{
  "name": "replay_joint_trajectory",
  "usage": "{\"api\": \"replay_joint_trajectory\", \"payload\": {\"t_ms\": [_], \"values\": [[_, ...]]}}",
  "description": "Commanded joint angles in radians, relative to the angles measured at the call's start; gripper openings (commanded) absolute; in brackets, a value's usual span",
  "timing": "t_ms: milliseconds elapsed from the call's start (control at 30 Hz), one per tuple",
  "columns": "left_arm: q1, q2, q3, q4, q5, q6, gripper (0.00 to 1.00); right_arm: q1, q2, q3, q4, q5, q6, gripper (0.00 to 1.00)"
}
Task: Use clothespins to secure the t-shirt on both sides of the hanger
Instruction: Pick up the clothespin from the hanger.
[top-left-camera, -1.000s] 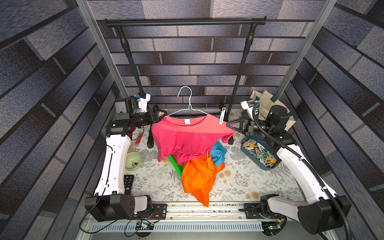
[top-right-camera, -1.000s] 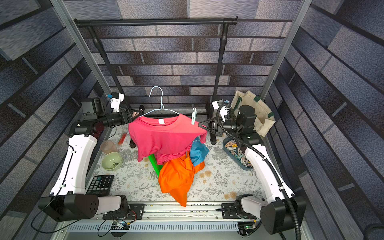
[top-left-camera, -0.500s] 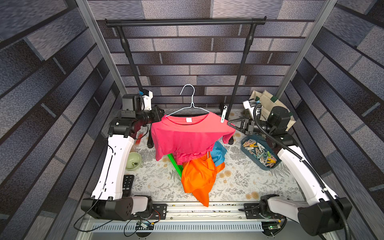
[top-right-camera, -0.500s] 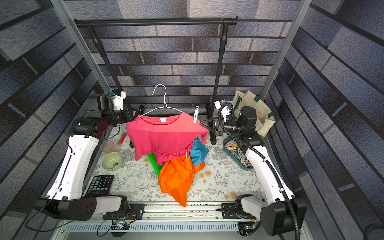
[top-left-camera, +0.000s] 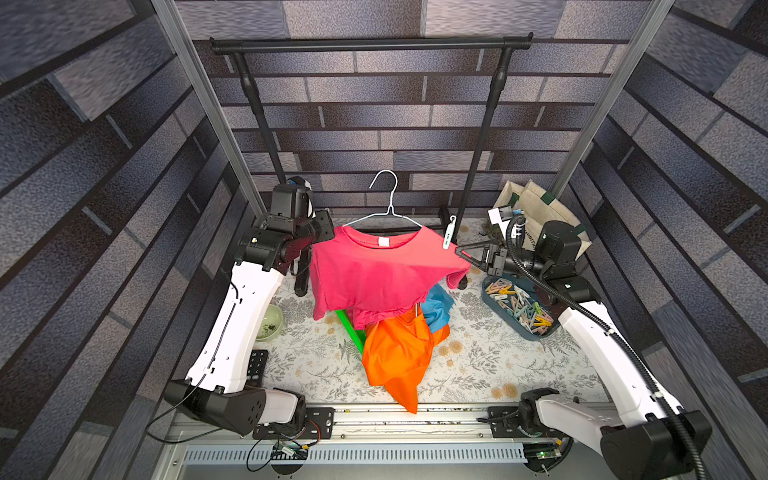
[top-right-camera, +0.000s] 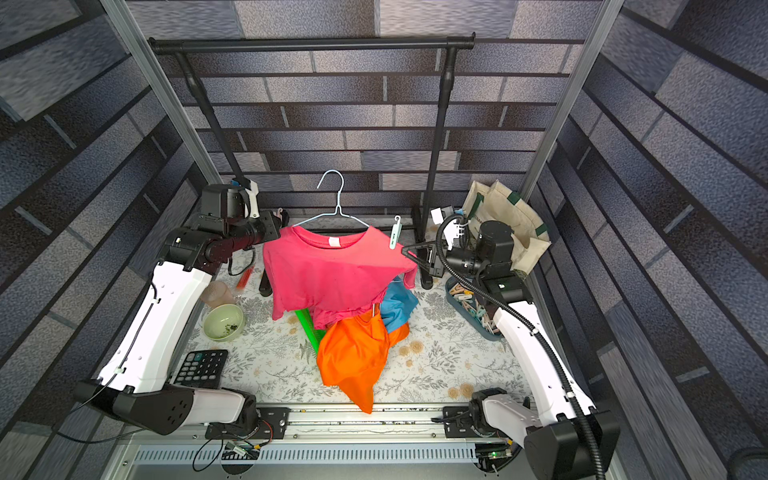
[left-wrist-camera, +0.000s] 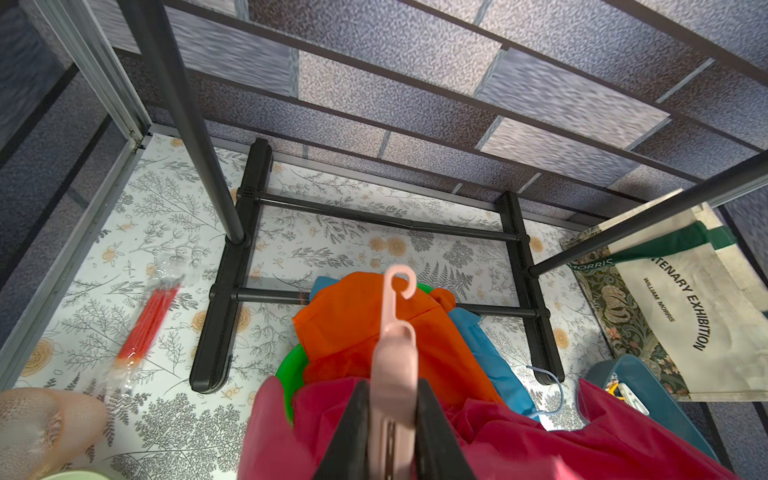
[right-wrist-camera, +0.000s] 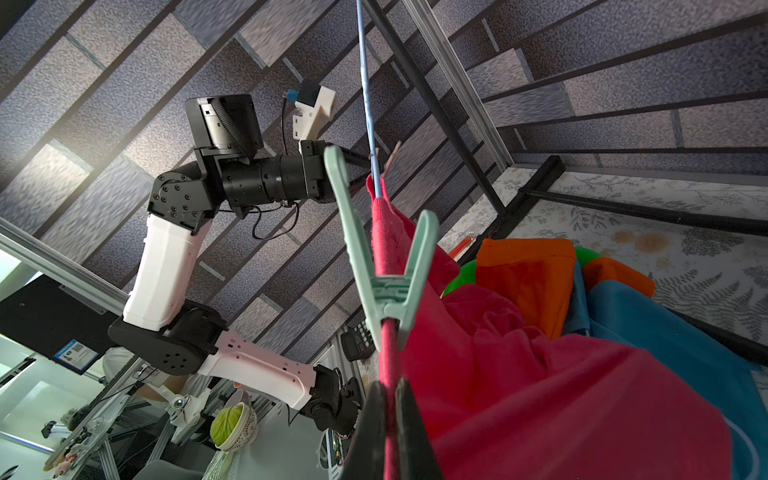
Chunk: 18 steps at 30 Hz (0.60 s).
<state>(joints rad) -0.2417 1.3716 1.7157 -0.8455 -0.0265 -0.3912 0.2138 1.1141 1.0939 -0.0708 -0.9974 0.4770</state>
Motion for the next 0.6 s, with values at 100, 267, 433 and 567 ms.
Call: {"api": "replay_joint_trajectory", "payload": {"t_ms": [100, 267, 433, 567], "values": [[0.029, -0.044, -0.043, -0.020, -0.062, -0.032, 0.11, 0.001, 0.006, 0.046, -0.047, 0.066, -0.052, 0.00], [0.078, -0.064, -0.072, -0.015, -0.044, -0.050, 0.06, 0.001, 0.012, 0.041, -0.027, 0.059, -0.034, 0.00], [0.116, -0.080, -0.087, -0.024, -0.080, -0.097, 0.00, 0.001, 0.009, 0.038, -0.038, 0.082, -0.035, 0.00], [0.137, -0.105, -0.118, -0.010, -0.088, -0.182, 0.00, 0.001, 0.007, 0.031, -0.016, 0.092, -0.018, 0.00]]}}
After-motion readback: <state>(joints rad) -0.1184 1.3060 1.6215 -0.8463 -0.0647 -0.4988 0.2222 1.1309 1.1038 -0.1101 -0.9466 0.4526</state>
